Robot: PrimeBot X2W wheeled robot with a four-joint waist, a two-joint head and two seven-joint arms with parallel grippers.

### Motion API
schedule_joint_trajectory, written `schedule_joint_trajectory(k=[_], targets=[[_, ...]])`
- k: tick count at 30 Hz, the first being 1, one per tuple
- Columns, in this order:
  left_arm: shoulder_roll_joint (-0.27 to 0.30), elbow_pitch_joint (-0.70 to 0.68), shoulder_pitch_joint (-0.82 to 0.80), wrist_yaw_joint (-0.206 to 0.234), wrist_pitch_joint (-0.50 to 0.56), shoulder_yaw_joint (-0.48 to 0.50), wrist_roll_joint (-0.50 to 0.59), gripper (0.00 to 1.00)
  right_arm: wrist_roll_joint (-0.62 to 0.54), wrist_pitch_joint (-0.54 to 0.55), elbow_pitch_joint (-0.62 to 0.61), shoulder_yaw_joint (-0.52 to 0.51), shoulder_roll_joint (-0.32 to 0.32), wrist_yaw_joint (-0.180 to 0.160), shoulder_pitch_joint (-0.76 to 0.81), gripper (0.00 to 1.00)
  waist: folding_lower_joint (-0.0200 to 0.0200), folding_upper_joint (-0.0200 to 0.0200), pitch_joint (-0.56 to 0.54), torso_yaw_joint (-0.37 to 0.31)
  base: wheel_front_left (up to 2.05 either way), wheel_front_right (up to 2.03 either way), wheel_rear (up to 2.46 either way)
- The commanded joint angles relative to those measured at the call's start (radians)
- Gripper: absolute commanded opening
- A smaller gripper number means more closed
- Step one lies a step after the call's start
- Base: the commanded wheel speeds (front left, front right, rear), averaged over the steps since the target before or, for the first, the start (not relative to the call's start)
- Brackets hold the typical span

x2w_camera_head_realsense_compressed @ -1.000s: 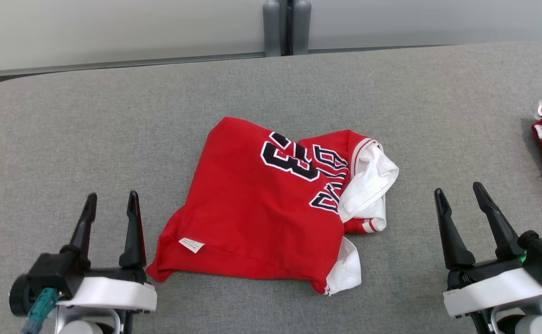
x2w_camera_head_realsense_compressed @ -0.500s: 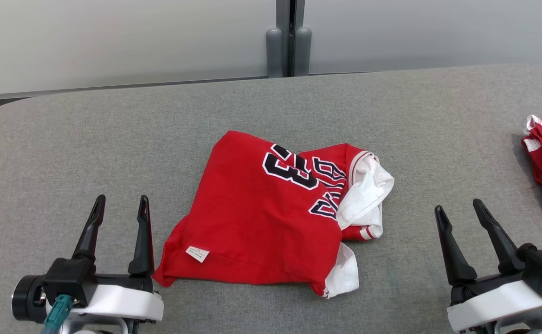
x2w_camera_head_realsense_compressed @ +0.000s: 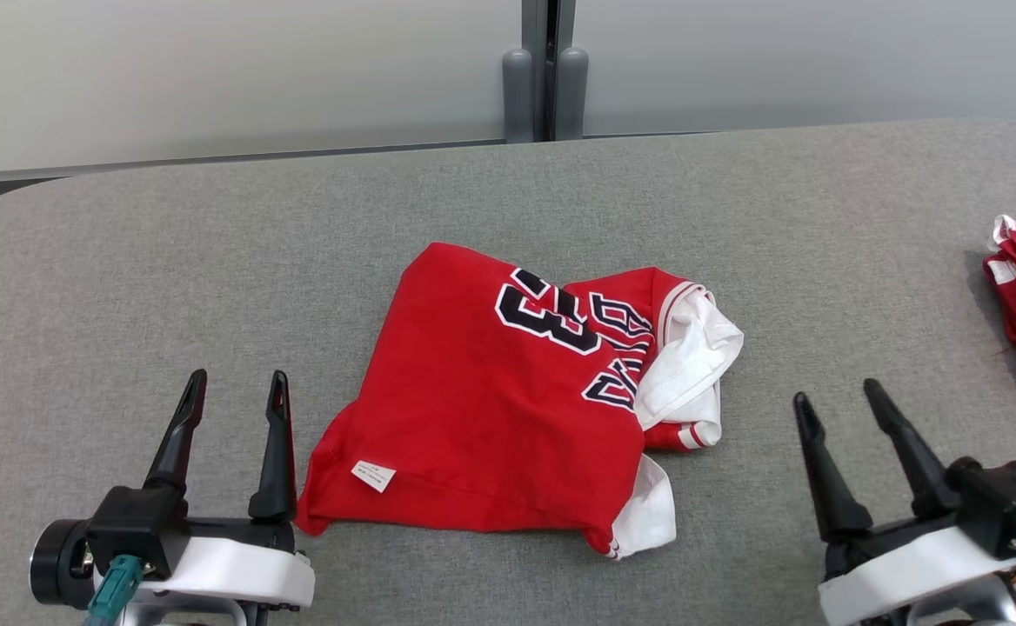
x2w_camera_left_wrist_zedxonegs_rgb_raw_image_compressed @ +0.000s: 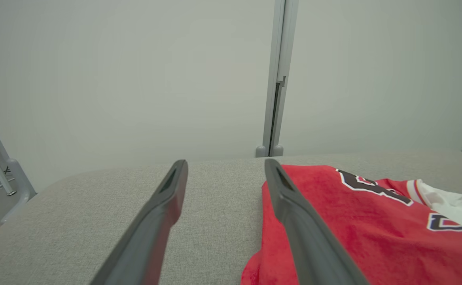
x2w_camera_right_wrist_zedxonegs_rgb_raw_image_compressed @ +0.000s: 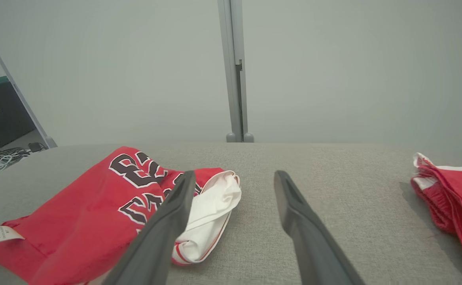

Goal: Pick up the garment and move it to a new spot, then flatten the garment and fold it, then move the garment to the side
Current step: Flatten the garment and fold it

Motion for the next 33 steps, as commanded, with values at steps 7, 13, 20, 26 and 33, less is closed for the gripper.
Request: schedule_joint_trajectory(k=[7, 13, 20, 26, 33], targets=[[-0.006, -0.002, -0.036, -0.007, 0.001, -0.021, -0.005, 1.0, 0.082, 0.102, 0.099, 0.155, 0.002, 0.0, 0.009, 1.0, 0.0, 0.0, 0.026, 0.041, 0.0, 0.0, 0.0], [-0.019, 0.016, -0.065, -0.012, -0.014, -0.029, -0.007, 1.0, 0.144, 0.124, 0.2, 0.223, 0.023, 0.0, -0.028, 1.0, 0.0, 0.0, 0.051, 0.067, 0.0, 0.0, 0.0], [-0.025, 0.035, -0.079, -0.018, -0.031, -0.031, -0.012, 1.0, 0.19, 0.093, 0.241, 0.231, 0.017, 0.0, -0.07, 0.0, 0.0, 0.0, 0.069, 0.071, 0.0, 0.0, 0.0], [-0.019, 0.043, -0.087, -0.017, -0.042, -0.017, -0.019, 1.0, 0.18, 0.045, 0.143, 0.177, -0.024, 0.0, -0.086, 0.0, 0.0, 0.0, 0.082, 0.054, 0.0, 0.0, 0.0], [-0.013, 0.05, -0.102, -0.02, -0.049, -0.014, -0.023, 1.0, 0.145, 0.019, 0.013, 0.041, -0.014, 0.0, -0.095, 0.0, 0.0, 0.0, 0.084, 0.035, 0.0, 0.0, 0.0]])
